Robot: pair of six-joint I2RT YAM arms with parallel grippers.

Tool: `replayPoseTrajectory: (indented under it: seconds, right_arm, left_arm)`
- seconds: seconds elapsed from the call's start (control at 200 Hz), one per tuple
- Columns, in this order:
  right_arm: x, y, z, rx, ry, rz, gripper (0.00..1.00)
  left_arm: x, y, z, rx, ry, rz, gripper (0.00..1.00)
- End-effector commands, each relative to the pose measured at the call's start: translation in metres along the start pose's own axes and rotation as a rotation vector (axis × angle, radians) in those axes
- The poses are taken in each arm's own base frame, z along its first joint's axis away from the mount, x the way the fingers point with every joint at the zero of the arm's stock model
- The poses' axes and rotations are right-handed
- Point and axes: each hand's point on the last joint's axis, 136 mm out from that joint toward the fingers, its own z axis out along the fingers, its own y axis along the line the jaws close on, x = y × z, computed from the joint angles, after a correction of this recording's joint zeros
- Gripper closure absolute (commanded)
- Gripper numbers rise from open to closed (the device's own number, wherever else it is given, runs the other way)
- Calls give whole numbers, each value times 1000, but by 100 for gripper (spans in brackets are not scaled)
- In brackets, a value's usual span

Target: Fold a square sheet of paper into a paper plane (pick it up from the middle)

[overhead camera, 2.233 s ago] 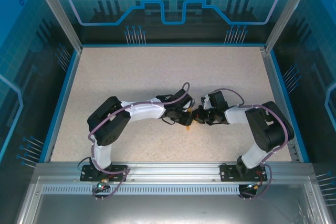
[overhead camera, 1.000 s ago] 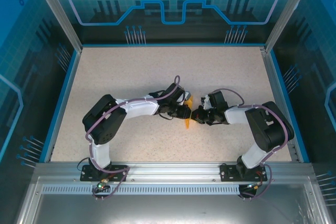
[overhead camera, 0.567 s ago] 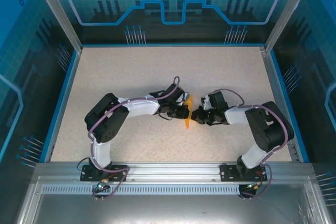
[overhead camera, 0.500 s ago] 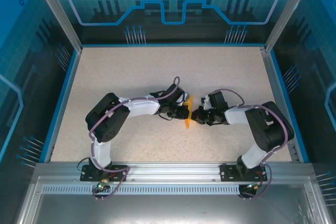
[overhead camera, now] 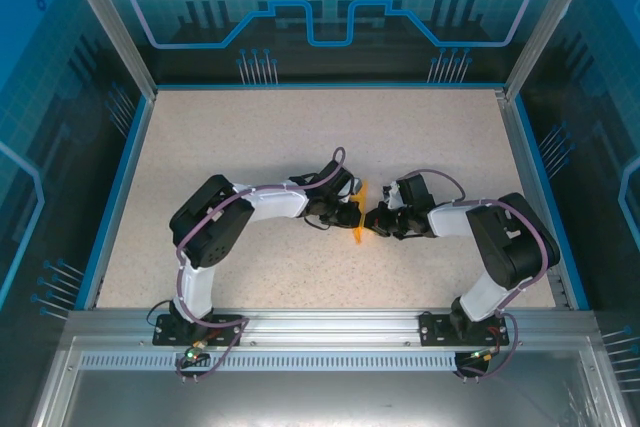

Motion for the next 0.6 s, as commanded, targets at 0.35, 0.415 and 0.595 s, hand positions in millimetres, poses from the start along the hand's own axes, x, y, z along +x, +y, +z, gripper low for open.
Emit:
replayPoseTrajectory:
  seconds: [0.35,0.415,0.595]
  right_arm:
    - [10,-12,6,15,39,12,99]
    - [11,-13,6,15,38,15,99]
    - [10,-11,4,11,30,9,99]
  left_arm:
    - [-2,-1,6,30,10,-3,87]
    - [-1,-4,5,45,12,-1,88]
    - [3,-6,7,66,21,1,89]
